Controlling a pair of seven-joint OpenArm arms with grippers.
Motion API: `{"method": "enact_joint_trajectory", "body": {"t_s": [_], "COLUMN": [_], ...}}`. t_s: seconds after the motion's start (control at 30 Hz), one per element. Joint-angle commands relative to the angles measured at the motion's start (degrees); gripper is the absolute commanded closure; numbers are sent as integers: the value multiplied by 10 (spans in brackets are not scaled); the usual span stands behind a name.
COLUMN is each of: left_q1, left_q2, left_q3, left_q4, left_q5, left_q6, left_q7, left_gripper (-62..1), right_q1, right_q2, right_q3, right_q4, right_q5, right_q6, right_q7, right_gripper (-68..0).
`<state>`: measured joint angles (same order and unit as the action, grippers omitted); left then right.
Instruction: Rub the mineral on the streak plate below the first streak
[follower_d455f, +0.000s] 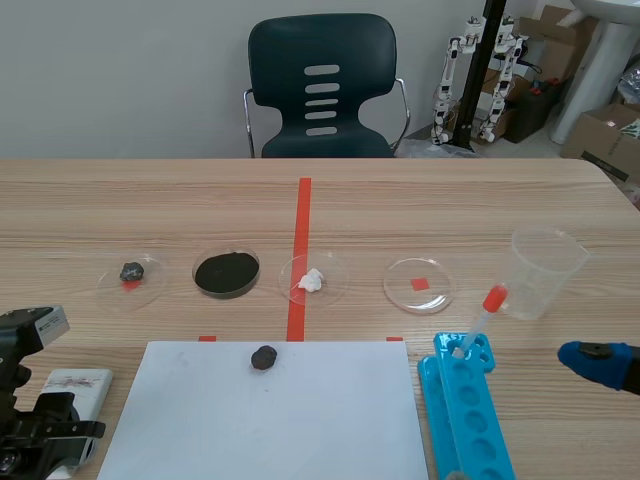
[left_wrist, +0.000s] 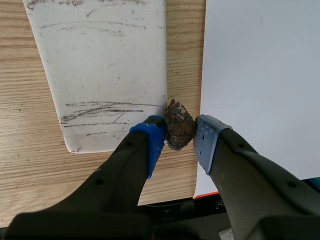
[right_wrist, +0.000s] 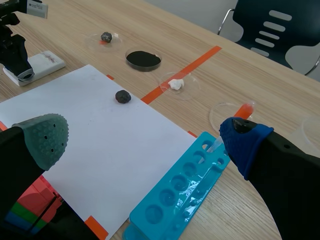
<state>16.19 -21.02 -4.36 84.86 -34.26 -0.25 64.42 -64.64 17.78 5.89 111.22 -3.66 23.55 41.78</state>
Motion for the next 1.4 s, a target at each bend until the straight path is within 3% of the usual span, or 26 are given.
{"method": "enact_joint_trajectory", "body": {"t_s": [0.0,0.6,0.8,0.97,1.27,1.37], "left_q1": [3,23,22,17,-21,-21], "left_q2": [-17,-21,-20,-18,-19,-19], "left_q3": [-13,-28,-28,-27,-24,-15], "left_q4": [-7,29,30,29,-41,-47], "left_q5": [14,-7,20,21,19,-8], "left_q6": [5,5,6,6,4,-22], "left_q7": [-1,-11,-7,-8,-10,-16], "left_gripper": [-41,-41,-41,-41,-41,-41], "right_q1": [-1,-1,-1,-1,-1,-1], "right_q2": [0,0,0,0,0,0], "right_q3": [2,2,2,2,2,2], "right_q4": [5,5,5,5,5,5], "right_q5": [6,6,6,6,6,6], "right_q6": [0,0,0,0,0,0], "right_q7": [9,9,9,9,9,9], "right_gripper": [-638,-638,-638,-638,-638,-638]}}
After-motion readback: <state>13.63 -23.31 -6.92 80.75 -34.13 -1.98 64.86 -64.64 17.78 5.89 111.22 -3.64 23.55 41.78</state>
